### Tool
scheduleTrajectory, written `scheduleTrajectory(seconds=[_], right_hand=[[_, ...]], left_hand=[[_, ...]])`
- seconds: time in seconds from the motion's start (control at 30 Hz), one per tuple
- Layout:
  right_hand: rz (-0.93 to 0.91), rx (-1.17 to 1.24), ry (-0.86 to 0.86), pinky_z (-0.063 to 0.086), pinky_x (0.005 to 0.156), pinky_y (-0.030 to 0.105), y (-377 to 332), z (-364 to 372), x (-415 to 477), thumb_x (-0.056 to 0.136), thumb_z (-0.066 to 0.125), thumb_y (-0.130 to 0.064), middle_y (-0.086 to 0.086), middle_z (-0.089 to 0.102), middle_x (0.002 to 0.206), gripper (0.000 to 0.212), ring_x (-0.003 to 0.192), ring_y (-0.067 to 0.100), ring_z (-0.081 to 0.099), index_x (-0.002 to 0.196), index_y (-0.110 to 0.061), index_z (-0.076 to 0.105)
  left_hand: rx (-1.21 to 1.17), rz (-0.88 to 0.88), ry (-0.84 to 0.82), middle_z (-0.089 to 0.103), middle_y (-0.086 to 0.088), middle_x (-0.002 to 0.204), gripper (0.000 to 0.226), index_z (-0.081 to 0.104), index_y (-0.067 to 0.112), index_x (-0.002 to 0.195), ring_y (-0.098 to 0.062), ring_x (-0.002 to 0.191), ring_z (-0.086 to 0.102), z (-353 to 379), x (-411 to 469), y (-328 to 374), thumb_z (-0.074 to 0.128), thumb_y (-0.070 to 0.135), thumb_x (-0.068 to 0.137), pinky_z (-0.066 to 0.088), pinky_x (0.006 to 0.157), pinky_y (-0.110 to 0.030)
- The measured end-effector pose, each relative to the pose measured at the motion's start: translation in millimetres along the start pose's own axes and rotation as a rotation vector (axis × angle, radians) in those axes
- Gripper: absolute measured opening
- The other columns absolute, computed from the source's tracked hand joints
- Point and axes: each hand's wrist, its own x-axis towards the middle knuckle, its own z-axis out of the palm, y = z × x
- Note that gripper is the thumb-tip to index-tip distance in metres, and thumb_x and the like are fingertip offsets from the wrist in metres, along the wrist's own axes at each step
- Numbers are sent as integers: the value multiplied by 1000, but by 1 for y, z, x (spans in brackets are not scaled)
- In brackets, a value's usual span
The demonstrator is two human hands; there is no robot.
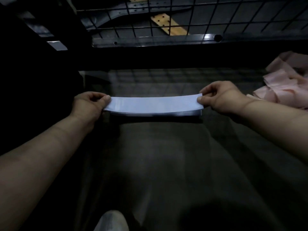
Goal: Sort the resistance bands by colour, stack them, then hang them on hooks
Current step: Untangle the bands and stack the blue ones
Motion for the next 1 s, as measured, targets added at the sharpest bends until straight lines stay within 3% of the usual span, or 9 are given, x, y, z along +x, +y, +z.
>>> scheduleTrajectory(seconds=[0.13, 0.37, 0.43, 0.5, 0.7, 0.83, 1.0], right_hand=[[-49, -143, 30, 47, 75, 24, 2, 9, 4, 85, 76, -14, 5, 68, 84, 18, 75, 16, 61, 100, -11, 66], [-98, -335, 36, 40, 73, 23, -1, 12, 3, 86, 73, -16, -6, 61, 76, 14, 77, 16, 59, 97, -20, 64], [-109, -388, 39, 39, 74, 23, -1, 12, 3, 86, 71, -17, -6, 61, 78, 15, 81, 17, 59, 98, -20, 64], [-115, -437, 40, 39, 77, 23, 1, 15, 3, 87, 69, -18, -4, 62, 83, 15, 86, 18, 59, 101, -19, 65], [-196, -470, 63, 39, 78, 24, 7, 18, -2, 88, 65, -18, 0, 63, 91, 18, 96, 26, 61, 106, -17, 65], [-181, -474, 85, 48, 84, 32, 7, 21, -2, 89, 63, -17, 7, 68, 99, 18, 99, 30, 62, 107, -18, 65], [-118, -502, 75, 41, 80, 29, 11, 27, -6, 93, 58, -21, 11, 56, 116, 22, 104, 30, 57, 114, -18, 61]], left_hand=[[98, 104, 42, 66, -9, 89, 21, 70, 4, 103, -6, 68, 58, 4, 3, -9, 75, 16, 87, 47, 59, -5], [234, 183, 55, 68, -7, 90, 18, 71, 6, 102, -11, 78, 61, 3, 4, -5, 74, 16, 87, 44, 62, -2], [271, 182, 58, 68, -7, 90, 19, 71, 5, 101, -10, 77, 60, 6, 3, -6, 74, 17, 87, 46, 64, -7], [323, 186, 58, 69, -7, 91, 21, 72, 5, 101, -11, 80, 61, 8, 3, -7, 74, 20, 86, 46, 70, -15], [332, 181, 100, 67, -2, 91, 19, 72, 7, 100, -11, 83, 61, 11, 3, -2, 73, 21, 87, 42, 71, -14], [350, 179, 79, 67, -3, 91, 18, 71, 7, 100, -11, 83, 61, 16, 3, -4, 73, 20, 87, 41, 62, -7], [408, 134, 73, 66, -1, 88, 19, 73, 10, 100, -12, 81, 61, 21, 3, -11, 74, 23, 86, 41, 74, -19]])
